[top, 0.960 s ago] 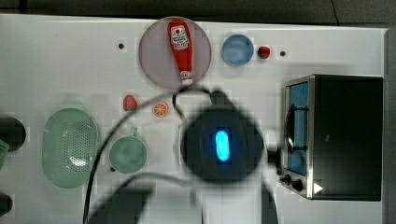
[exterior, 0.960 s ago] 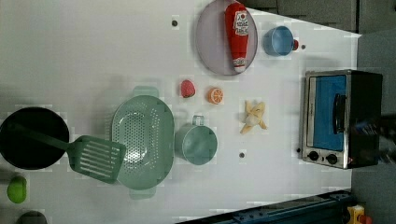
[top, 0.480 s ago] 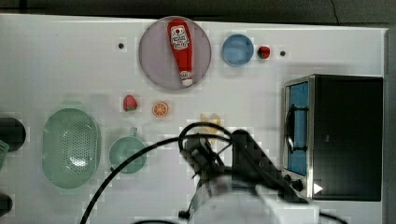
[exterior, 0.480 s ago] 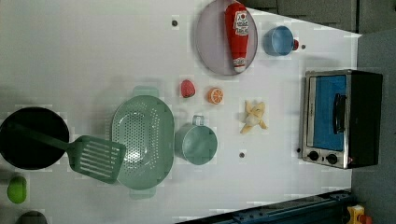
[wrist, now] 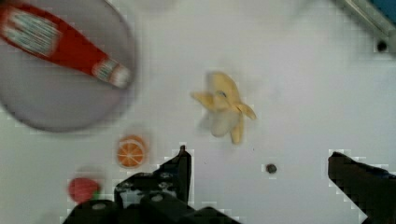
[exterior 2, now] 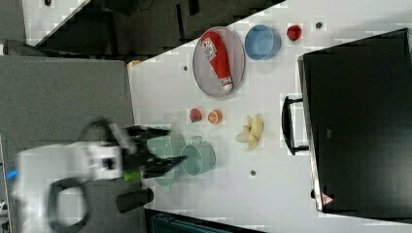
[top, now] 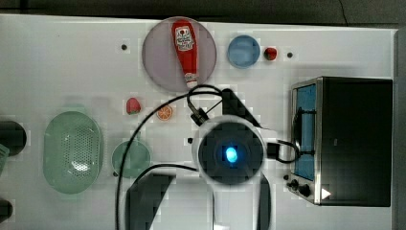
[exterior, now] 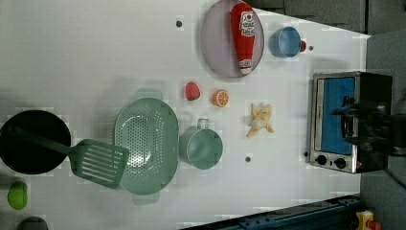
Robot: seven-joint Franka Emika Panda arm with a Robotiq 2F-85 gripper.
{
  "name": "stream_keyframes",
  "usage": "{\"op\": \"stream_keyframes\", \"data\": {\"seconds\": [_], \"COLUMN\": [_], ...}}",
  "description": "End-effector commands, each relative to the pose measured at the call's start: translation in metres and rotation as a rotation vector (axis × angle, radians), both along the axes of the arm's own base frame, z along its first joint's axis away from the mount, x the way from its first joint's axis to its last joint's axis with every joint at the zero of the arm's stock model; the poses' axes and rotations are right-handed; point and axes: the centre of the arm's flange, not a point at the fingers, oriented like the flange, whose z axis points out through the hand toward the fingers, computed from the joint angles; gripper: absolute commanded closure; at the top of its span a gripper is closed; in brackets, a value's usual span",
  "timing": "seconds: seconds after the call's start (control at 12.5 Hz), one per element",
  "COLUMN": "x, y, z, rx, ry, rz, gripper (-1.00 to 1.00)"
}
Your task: Pick banana from table and place on oven.
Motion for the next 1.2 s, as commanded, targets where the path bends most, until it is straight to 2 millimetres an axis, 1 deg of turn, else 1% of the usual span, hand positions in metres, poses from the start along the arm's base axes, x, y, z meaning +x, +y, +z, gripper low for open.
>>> {"op": "stream_keyframes", "data": {"seconds": [0.08, 0.24, 0.48, 0.72, 0.96, 1.2], "x": [0.008, 0.014, 0.015, 0.011, 0.003, -0.002], "y": [-0.006, -0.006, -0.006, -0.006, -0.005, -0.005], "z": [-0.042, -0.088, -0.156, -0.212, -0.254, -0.280], "rx": [-0.006, -0.005, -0.004, -0.003, -0.002, -0.001], "ry": [-0.018, -0.015, 0.027, 0.032, 0.016, 0.006], "rz": [-0.021, -0.020, -0.021, -0.023, -0.021, -0.022], "gripper": [-1.00, -1.00, -1.00, -1.00, -1.00, -1.00]}}
